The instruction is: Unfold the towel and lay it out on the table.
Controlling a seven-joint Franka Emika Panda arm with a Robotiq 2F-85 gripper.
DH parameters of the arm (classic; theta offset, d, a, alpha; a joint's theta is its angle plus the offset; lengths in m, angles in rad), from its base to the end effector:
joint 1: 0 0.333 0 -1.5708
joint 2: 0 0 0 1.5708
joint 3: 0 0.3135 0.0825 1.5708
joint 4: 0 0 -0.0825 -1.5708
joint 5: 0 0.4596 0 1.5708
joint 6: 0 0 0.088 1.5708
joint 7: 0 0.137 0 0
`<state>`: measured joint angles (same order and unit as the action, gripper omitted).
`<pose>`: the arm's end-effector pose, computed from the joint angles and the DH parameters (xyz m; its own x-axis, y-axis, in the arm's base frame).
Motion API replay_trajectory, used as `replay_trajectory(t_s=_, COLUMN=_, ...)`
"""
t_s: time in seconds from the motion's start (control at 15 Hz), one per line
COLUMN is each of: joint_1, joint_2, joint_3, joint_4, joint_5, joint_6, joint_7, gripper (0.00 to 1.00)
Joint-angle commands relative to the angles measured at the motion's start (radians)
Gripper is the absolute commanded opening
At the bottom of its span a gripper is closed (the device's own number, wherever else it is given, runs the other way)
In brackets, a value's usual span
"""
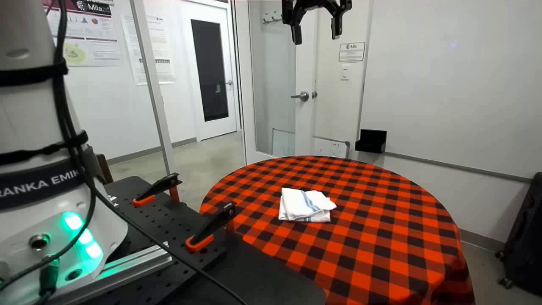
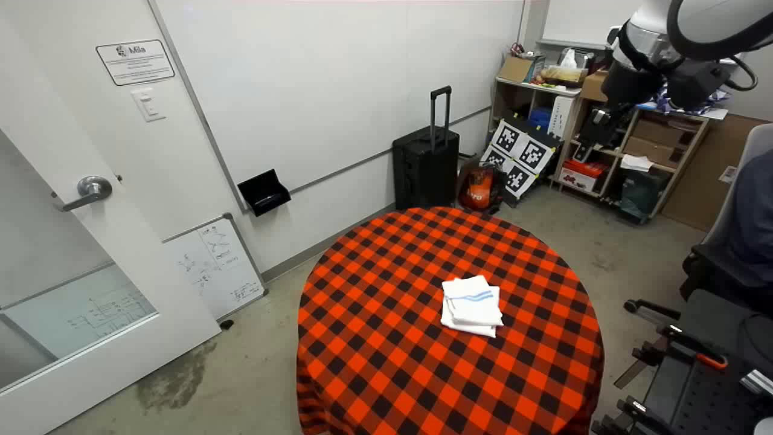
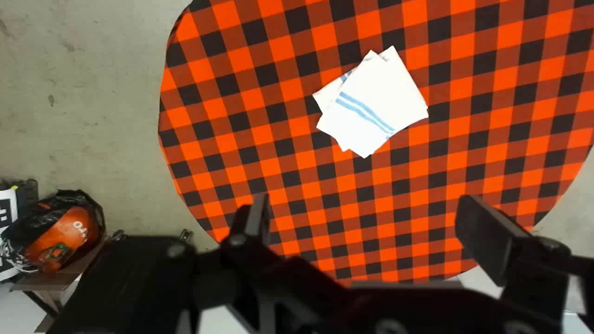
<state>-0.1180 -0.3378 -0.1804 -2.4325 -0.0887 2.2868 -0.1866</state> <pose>0.5024 -0.1560 0.3771 0.9823 -0.0498 0.1804 -0.0600 -0.9969 0.0515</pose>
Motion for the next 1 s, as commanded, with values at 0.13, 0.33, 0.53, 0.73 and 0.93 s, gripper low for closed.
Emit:
replay_trajectory(t_s=0.13, joint_1=-0.005, joint_2=0.0, joint_3=0.005, joint_4=0.002, joint_5=0.002, joint_6=-0.002, joint_7=-0.002, gripper=1.0)
replay_trajectory(t_s=0.33, joint_1=-0.007, joint_2=0.076, joint_3=0.002, joint_4=0.049, joint_5=-0.008, joint_6=-0.01, joint_7=-0.009, gripper=1.0)
replay_trajectory(t_s=0.53, joint_1=0.012, joint_2=0.209, joint_3=-0.012, joint_4=0.129, joint_5=0.032, joint_6=-0.05, joint_7=-0.073, gripper=1.0)
replay_trajectory(t_s=0.73, joint_1=0.017, joint_2=0.37, joint_3=0.003, joint_4=0.238, joint_5=0.068, joint_6=-0.123, joint_7=-0.139, gripper=1.0)
replay_trajectory(t_s=0.93, joint_1=0.004, joint_2=0.511, joint_3=0.03, joint_4=0.35, joint_5=0.145, joint_6=-0.208, joint_7=-0.218, gripper=1.0)
